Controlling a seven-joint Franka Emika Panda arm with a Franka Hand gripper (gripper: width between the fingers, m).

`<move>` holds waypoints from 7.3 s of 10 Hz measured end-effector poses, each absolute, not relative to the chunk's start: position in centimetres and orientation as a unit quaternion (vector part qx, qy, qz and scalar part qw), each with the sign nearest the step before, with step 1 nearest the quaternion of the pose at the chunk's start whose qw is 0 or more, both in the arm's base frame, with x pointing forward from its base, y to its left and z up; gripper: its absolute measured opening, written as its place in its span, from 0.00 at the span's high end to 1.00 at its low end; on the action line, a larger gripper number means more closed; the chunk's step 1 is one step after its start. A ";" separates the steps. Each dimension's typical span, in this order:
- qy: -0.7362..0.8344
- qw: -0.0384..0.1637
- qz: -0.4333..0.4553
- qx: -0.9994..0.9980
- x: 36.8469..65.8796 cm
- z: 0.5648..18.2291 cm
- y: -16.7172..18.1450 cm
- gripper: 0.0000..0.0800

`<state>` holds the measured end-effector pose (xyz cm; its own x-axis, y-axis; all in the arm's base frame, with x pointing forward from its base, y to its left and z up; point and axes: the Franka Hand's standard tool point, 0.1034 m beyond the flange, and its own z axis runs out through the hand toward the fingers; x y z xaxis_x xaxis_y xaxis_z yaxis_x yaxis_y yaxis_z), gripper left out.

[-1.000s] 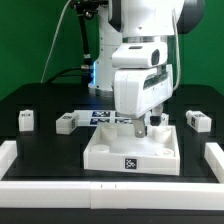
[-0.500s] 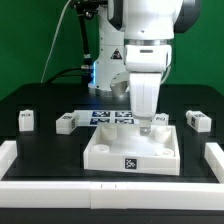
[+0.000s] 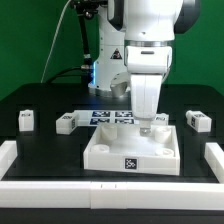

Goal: Assemble one leg

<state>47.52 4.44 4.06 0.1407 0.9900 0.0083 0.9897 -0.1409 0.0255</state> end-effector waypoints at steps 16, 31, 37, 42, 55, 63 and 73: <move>0.640 -0.011 0.001 0.768 41.9 0.7 3.9 0.93; 0.671 -0.012 0.012 0.741 49.4 0.7 7.8 0.93; 0.705 -0.010 -0.007 0.709 50.1 0.8 7.8 0.93; 0.704 -0.010 -0.006 0.710 50.1 0.8 7.7 0.53; 0.617 0.002 -0.010 0.787 46.3 4.4 8.4 0.19; 0.149 -0.018 -0.015 0.989 42.0 4.2 13.8 0.19; 0.145 0.049 -0.262 0.953 38.7 3.9 16.3 0.19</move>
Offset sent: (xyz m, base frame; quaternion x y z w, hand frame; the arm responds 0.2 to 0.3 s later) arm -0.0393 0.0079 -0.0099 -0.0037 -0.0016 -0.0253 0.9997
